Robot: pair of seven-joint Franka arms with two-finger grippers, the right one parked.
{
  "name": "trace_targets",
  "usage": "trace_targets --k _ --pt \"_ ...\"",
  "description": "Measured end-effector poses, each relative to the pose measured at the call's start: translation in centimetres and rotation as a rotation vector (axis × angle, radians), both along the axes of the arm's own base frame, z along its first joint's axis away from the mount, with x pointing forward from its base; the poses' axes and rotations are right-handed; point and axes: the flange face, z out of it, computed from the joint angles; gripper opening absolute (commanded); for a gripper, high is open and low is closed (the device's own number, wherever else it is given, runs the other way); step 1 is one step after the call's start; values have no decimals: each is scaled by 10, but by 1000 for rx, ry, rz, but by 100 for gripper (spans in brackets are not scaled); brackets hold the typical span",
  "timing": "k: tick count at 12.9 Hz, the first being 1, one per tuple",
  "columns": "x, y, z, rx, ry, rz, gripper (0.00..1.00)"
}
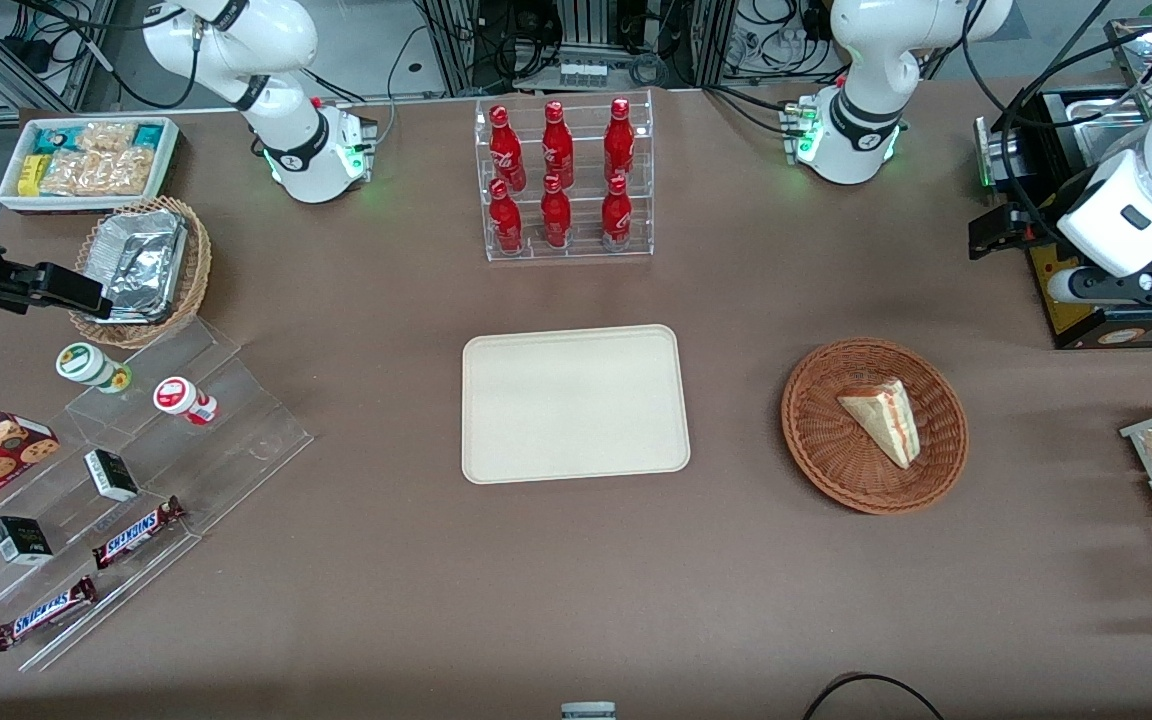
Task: Place sandwich from basket to tray
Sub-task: 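Move the left gripper over the wrapped sandwich in the wicker basket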
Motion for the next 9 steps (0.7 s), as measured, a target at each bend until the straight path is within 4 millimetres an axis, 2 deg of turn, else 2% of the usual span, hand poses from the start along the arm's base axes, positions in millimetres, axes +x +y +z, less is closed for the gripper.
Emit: trace_targets --k 3,5,7,9 --pt "1 6 0 -1 -5 12 100" --pt "5 9 -8 -2 -12 18 100" --pt "12 9 -36 -3 -27 19 100" --pt "16 8 -76 -4 -27 18 100"
